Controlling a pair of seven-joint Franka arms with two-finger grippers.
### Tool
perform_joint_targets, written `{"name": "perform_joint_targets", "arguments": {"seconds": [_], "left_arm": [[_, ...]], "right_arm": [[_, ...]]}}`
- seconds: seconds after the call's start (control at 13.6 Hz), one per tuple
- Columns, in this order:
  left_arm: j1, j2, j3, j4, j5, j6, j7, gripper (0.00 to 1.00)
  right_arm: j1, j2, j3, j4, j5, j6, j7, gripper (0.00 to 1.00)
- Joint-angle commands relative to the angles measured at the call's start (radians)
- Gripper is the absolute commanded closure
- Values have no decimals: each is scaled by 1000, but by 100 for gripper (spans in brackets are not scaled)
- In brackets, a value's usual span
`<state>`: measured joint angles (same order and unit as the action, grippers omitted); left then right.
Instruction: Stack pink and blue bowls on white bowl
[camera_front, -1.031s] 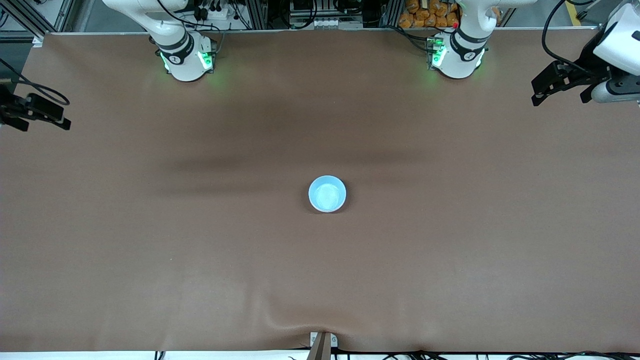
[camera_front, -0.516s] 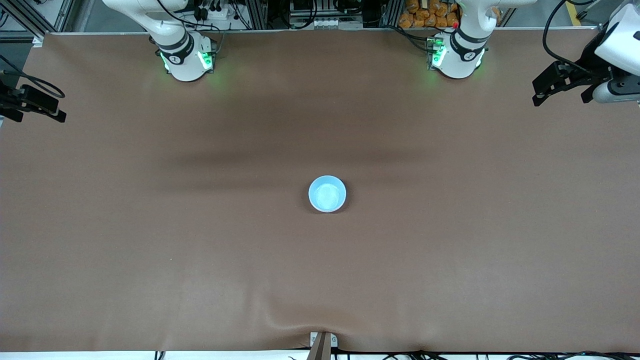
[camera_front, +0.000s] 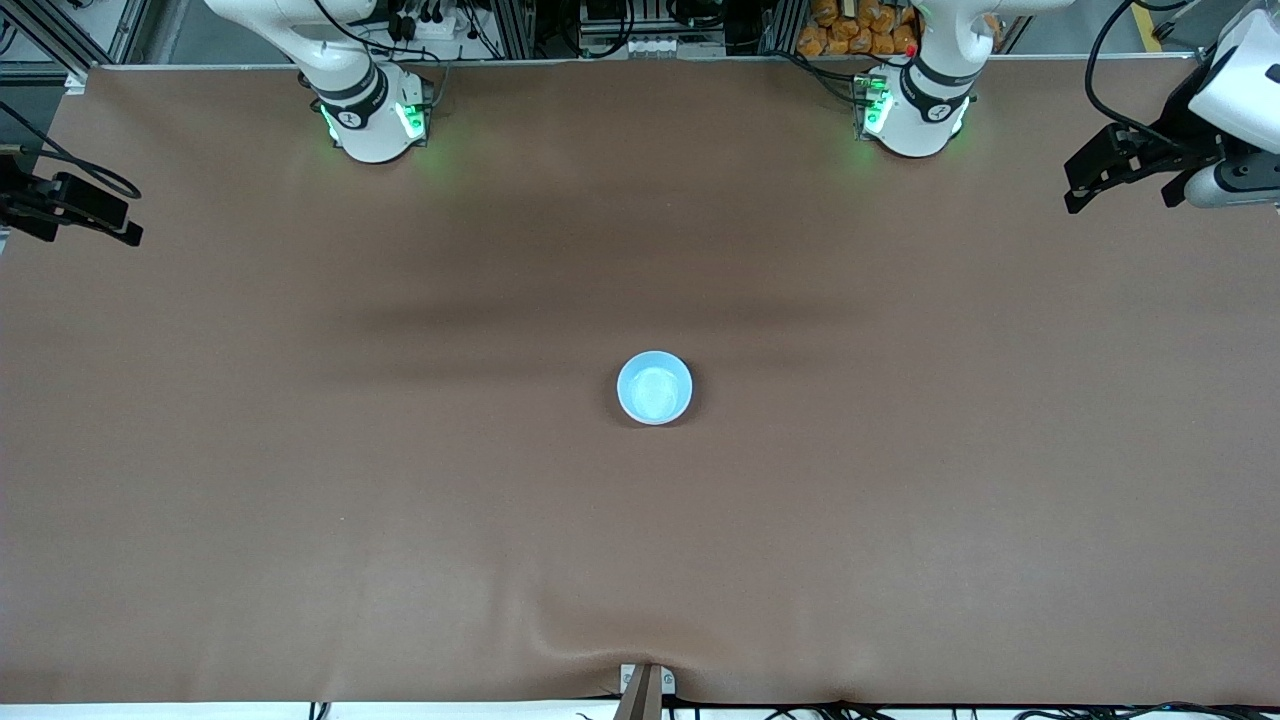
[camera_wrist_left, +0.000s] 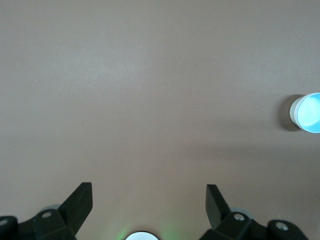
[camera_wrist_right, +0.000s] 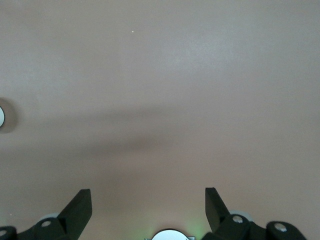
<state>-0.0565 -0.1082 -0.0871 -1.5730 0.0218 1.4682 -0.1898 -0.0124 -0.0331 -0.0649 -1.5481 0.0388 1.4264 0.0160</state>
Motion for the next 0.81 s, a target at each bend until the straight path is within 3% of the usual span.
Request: {"name": "perform_joint_targets", "arguments": {"seconds": [0.0,0.74], "left_arm": [[1,12,-2,19,10,-2,16,0],[1,18,-2,19,15,0,16,0]], "right_arm": [[-8,15,11,29,0,-15,16,0],[-9,24,11,26,0,-14,18,0]]}}
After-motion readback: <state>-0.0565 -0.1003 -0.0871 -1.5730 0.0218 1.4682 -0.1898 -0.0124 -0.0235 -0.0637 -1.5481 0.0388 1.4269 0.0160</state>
